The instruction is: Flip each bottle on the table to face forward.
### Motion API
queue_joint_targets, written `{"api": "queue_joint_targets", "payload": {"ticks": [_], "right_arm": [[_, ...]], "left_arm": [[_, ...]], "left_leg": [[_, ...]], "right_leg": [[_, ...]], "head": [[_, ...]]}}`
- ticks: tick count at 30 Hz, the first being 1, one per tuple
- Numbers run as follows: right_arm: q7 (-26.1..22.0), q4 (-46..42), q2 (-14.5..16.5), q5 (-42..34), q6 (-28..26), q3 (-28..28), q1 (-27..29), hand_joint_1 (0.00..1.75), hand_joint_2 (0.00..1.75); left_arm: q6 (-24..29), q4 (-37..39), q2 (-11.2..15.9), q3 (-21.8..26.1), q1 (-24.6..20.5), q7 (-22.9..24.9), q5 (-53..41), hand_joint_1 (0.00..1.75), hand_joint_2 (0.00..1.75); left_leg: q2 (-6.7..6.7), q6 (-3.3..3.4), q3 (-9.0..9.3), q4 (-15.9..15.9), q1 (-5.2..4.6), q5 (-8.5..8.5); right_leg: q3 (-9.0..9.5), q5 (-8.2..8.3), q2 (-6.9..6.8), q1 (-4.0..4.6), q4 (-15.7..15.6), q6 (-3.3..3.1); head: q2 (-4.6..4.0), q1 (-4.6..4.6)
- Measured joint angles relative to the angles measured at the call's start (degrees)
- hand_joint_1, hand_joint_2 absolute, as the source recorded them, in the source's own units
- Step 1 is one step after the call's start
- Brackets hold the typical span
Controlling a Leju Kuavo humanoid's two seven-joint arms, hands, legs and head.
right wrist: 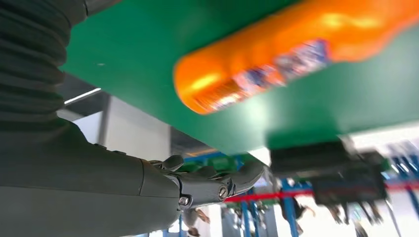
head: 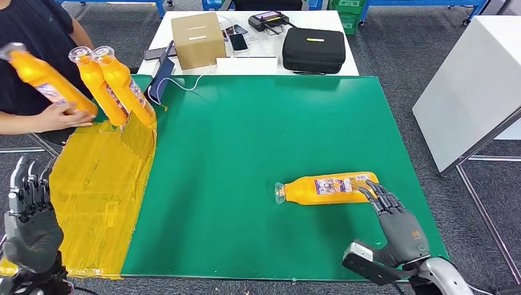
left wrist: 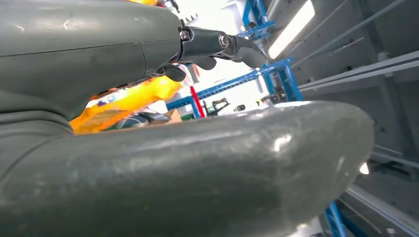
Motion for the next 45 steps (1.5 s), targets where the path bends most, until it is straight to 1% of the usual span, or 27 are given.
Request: {"api": "queue_joint_targets", "payload": {"ticks": [4, 7, 15, 20, 26, 30, 31, 36, 40, 41, 44, 45], "right_arm": [[1.0, 5.2, -1.4, 1.6, 1.2, 0.3, -3.7, 0.00, 1.75], [1.9, 9.0, -1.7, 3.0, 1.5, 1.2, -7.0, 0.00, 1.75], [3.6, 18.4, -2.2, 4.6, 3.2, 5.8, -16.5, 0.00, 1.75], [5.1, 23.8, -1.7, 5.9, 3.3, 9.1, -22.2, 0.00, 1.75], [5.5, 26.0, -1.2, 6.1, 3.3, 10.5, -24.4, 0.00, 1.75], [6.5, 35.5, 0.0, 5.4, 5.2, 14.6, -31.5, 0.00, 1.75], [6.6, 37.4, 0.1, 5.1, 5.7, 15.4, -32.5, 0.00, 1.75], [6.6, 43.6, 0.1, 4.6, 7.6, 18.1, -35.9, 0.00, 1.75], [6.6, 46.2, 0.1, 4.5, 7.8, 19.1, -37.8, 0.00, 1.75], [6.6, 46.6, 0.1, 4.4, 8.0, 19.3, -38.1, 0.04, 1.75], [6.4, 48.3, -0.1, 2.8, 10.6, 20.2, -39.3, 1.35, 1.75], [6.1, 49.2, -0.5, 1.8, 12.0, 20.7, -39.9, 1.75, 1.75]], "left_arm": [[-0.5, 0.9, 0.0, -0.5, -1.5, 0.1, 0.9, 0.00, 0.00], [-1.0, 1.7, 0.0, -1.0, -2.3, 0.1, 1.2, 0.00, 0.00], [-1.1, 3.5, 0.0, -2.3, -4.4, 0.0, 1.1, 0.00, 0.00], [-1.1, 4.4, 0.0, -3.6, -5.3, 0.0, 0.7, 0.00, 0.00], [-1.2, 4.7, 0.0, -4.2, -5.6, 0.1, 0.7, 0.00, 0.00], [-1.0, 6.4, 0.0, -6.0, -7.2, 0.1, -0.1, 0.00, 0.00], [-1.0, 6.8, 0.0, -6.4, -7.5, 0.1, -0.2, 0.00, 0.00], [-1.0, 8.5, 0.0, -7.6, -9.0, 0.1, -0.2, 0.00, 0.00], [-1.0, 9.4, 0.0, -7.9, -9.5, 0.1, -0.2, 0.00, 0.00], [-1.0, 9.6, 0.1, -8.0, -9.5, 0.1, -0.2, 0.00, 0.00], [-0.9, 10.1, 0.2, -8.5, -9.9, 0.1, -0.2, 0.00, 0.00], [-0.8, 10.5, 0.2, -8.8, -10.2, 0.1, -0.3, 0.00, 0.00]], "left_leg": [[0.05, 0.03, -0.02, 0.0, 0.00, 0.02], [0.14, 0.04, -0.03, 0.1, 0.00, 0.03], [0.23, 0.05, -0.09, 0.1, 0.00, 0.04], [0.26, 0.05, -0.11, 0.1, 0.00, 0.04], [0.26, 0.05, -0.11, 0.2, 0.00, 0.04], [0.24, 0.07, -0.14, 0.2, 0.00, 0.06], [0.24, 0.08, -0.15, 0.2, 0.00, 0.06], [0.24, 0.08, -0.21, 0.2, 0.00, 0.06], [0.24, 0.09, -0.20, 0.3, 0.01, 0.06], [0.24, 0.09, -0.20, 0.3, 0.01, 0.07], [0.24, 0.11, -0.18, 0.3, 0.01, 0.08], [0.24, 0.11, -0.17, 0.3, 0.01, 0.08]], "right_leg": [[0.00, 0.04, 0.08, 0.00, 0.0, 0.05], [-0.01, 0.05, 0.10, 0.00, 0.0, 0.06], [-0.02, 0.07, 0.11, 0.01, 0.0, 0.08], [-0.02, 0.07, 0.13, 0.01, 0.0, 0.08], [-0.02, 0.07, 0.13, 0.01, 0.0, 0.09], [-0.02, 0.08, 0.12, 0.01, 0.0, 0.10], [-0.02, 0.09, 0.12, 0.01, 0.0, 0.10], [-0.05, 0.13, 0.12, 0.01, 0.0, 0.17], [-0.05, 0.13, 0.12, 0.01, 0.0, 0.17], [-0.05, 0.13, 0.12, 0.01, 0.0, 0.17], [-0.06, 0.15, 0.12, 0.01, 0.0, 0.20], [-0.06, 0.16, 0.12, 0.01, 0.0, 0.21]], "head": [[0.00, -0.01], [0.00, 0.00], [0.00, -0.01], [0.00, 0.00], [0.00, -0.01], [0.00, 0.00], [0.00, 0.00], [0.00, -0.01], [0.00, -0.01], [0.00, 0.00], [0.00, -0.01], [0.00, -0.02]]}}
